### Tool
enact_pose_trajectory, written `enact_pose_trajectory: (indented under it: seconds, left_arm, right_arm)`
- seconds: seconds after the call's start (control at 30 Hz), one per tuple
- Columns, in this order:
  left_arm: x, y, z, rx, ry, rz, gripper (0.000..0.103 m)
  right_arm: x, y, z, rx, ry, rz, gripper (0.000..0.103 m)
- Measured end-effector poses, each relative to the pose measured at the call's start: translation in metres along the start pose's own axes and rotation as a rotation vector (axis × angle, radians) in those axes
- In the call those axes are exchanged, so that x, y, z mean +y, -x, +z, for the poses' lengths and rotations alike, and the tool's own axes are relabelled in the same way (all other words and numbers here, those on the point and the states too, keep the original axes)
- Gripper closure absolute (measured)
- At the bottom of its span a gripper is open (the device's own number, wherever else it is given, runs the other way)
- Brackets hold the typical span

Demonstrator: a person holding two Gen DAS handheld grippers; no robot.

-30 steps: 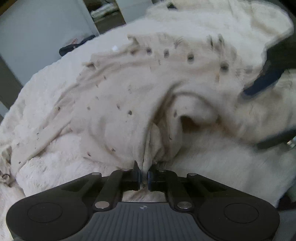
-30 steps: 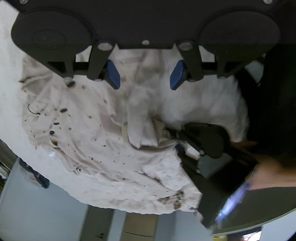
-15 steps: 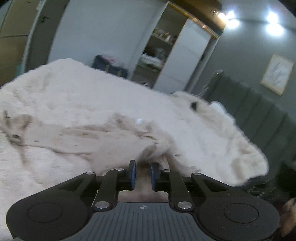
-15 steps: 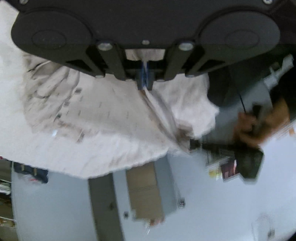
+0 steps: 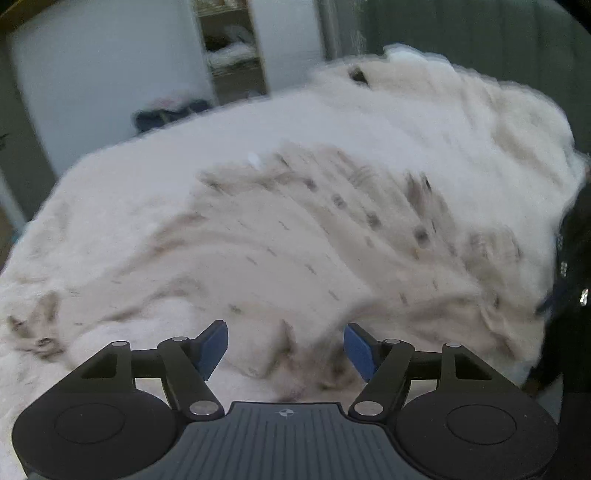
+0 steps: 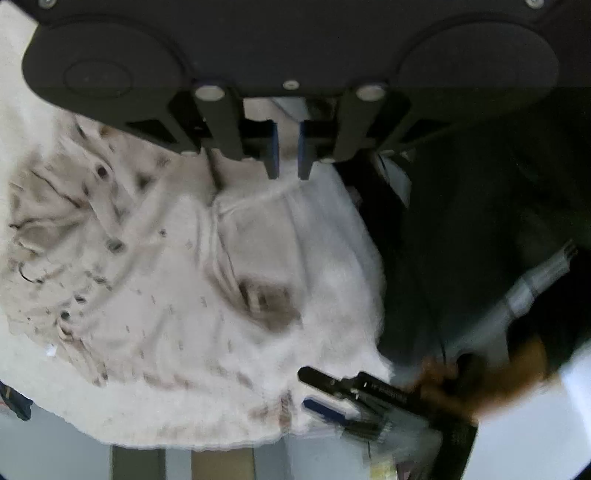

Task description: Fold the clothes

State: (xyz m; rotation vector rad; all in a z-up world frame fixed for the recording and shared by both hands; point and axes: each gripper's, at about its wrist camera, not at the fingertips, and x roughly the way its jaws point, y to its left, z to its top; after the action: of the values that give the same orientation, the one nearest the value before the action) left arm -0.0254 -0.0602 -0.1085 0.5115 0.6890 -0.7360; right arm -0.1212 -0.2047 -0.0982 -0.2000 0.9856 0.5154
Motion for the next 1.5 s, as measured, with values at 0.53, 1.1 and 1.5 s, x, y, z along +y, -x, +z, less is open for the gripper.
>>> enact_pose_trajectory:
  seconds: [0.53,1.1,1.5]
  left_arm:
    - [0.126,0.061,-0.027,-0.258,0.724,-0.147,0.097]
    - [0.123,0.084,-0.058,-0.161,0.721,0.265,0.050]
    - [0.081,0.069,-0.054,-0.081,0.523,0.363,0.018]
  right_arm:
    - [0.012,-0.015,0.027,-0.137,0.014,0.008,0.069]
    - [-0.010,-0.019,0.019,-0.108,-0.064,-0.065,0.063]
    - [0.083,-0.100,0.088,-0.082,0.347,-0.324,0.066]
